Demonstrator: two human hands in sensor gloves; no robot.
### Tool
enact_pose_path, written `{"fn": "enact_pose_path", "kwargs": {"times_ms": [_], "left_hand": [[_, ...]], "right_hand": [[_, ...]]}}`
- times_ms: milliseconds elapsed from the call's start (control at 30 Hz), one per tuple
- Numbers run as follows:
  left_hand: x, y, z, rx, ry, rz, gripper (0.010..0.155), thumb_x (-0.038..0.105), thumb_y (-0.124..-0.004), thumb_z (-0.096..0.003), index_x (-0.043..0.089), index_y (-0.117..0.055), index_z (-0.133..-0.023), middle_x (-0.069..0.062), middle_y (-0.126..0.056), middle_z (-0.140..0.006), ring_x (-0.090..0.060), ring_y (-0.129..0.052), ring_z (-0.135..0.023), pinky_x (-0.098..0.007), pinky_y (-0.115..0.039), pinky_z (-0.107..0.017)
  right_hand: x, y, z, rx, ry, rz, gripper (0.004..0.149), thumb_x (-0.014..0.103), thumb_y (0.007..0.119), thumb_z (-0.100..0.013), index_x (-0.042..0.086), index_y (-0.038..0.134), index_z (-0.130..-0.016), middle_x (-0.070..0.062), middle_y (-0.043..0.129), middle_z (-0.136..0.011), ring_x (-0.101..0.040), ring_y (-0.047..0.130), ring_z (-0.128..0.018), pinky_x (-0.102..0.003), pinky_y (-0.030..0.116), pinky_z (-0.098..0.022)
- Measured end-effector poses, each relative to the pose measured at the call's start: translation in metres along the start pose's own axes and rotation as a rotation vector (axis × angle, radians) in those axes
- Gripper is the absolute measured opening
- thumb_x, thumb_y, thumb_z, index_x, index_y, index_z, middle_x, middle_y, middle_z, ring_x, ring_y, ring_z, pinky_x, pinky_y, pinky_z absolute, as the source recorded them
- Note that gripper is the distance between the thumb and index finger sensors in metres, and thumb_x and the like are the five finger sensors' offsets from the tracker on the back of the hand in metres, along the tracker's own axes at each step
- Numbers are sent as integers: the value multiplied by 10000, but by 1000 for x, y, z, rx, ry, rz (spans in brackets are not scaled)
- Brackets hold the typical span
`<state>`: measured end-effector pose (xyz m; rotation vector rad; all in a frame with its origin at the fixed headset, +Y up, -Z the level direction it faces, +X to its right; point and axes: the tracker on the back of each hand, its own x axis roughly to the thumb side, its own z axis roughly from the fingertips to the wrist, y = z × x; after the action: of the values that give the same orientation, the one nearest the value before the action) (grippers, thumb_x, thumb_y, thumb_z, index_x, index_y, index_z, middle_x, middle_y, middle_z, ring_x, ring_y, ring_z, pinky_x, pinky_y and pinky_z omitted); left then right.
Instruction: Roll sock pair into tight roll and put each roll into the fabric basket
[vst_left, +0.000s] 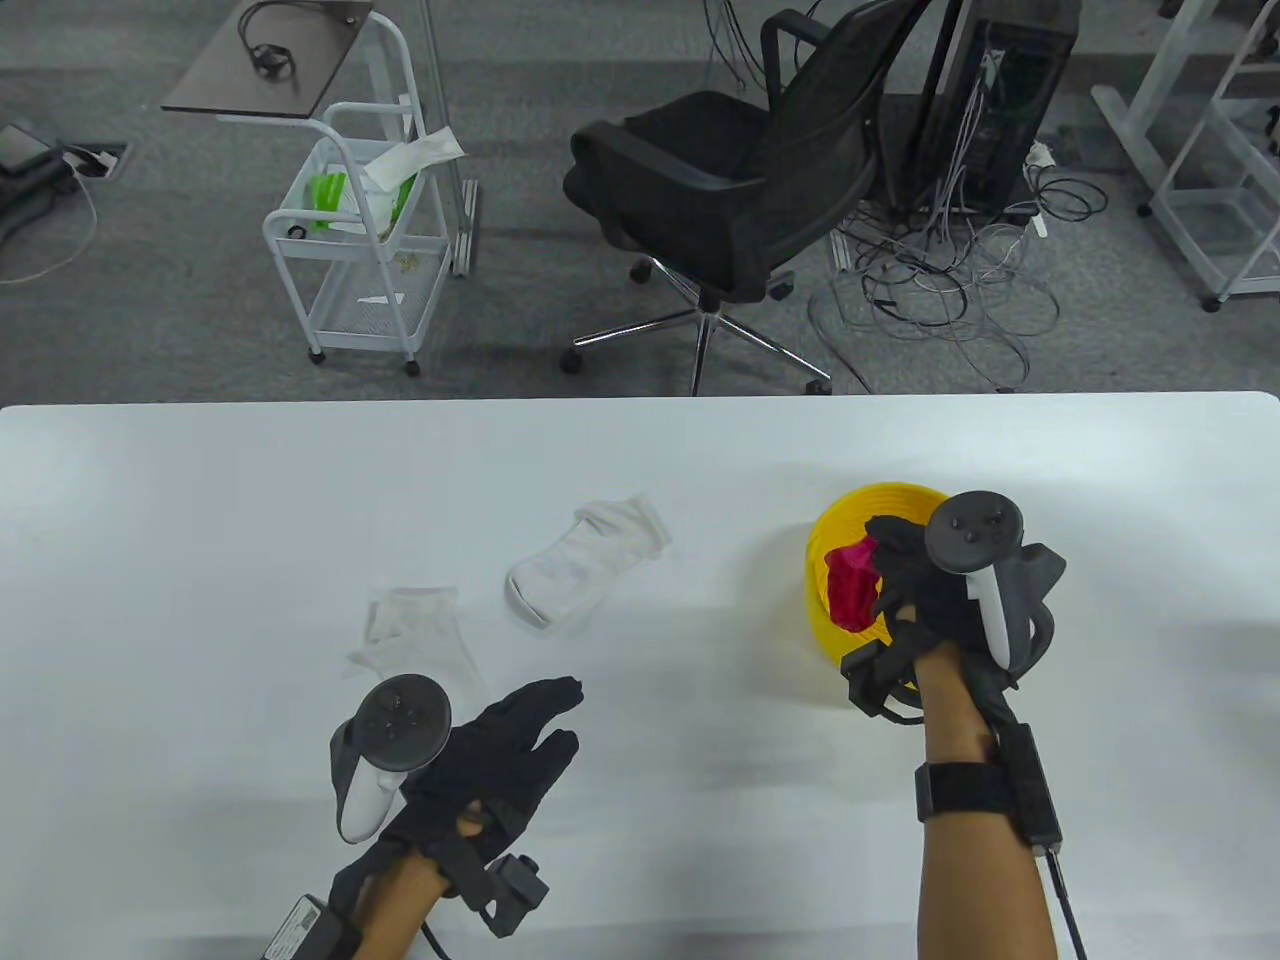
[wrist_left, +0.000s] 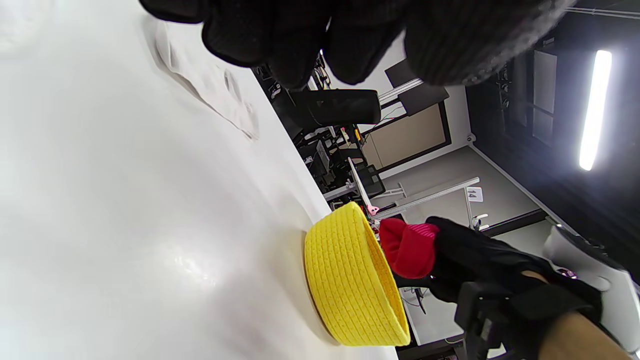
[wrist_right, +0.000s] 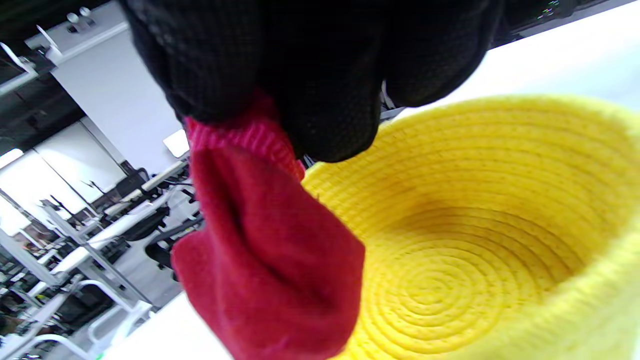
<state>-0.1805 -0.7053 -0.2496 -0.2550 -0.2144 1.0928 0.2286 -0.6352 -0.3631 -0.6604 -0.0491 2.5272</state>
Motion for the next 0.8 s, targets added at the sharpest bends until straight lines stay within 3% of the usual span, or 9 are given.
{"fn": "enact_pose_path", "kwargs": {"times_ms": [233,400,633,800], "left_hand": [[-3,2,-1,4,23,11,638,484,-751,-405,243,-694,-993,-81,-682,-1074,-359,-649,-991,-519,-529,-705],[-4,4,-1,-2,41,13,642,487,-751,-405,242,-692,-995,-82,-679,-1076,-360,-644,-994,-520,-527,-705],[-7,9,-1,15,57,21,642,489,-749,-407,243,-689,-996,-81,-675,-1078,-359,-639,-998,-521,-521,-708],[-6,10,-2,22,52,8,643,491,-748,-407,245,-685,-998,-80,-665,-1084,-360,-626,-1006,-527,-505,-713]], "right_hand": [[-19,33,-24,15,25,83,394,367,864,-405,388,867,-798,111,984,-809,-140,1010,-703,-473,782,-596],[-27,51,-30,86,33,75,402,372,858,-411,382,855,-813,108,975,-823,-144,999,-733,-482,763,-622],[-27,41,-20,41,-49,131,518,488,784,-407,364,754,-908,69,872,-946,-195,905,-867,-516,706,-667],[-15,22,9,120,-237,-24,554,517,774,-404,345,735,-930,36,808,-1003,-246,842,-930,-559,664,-677]]}}
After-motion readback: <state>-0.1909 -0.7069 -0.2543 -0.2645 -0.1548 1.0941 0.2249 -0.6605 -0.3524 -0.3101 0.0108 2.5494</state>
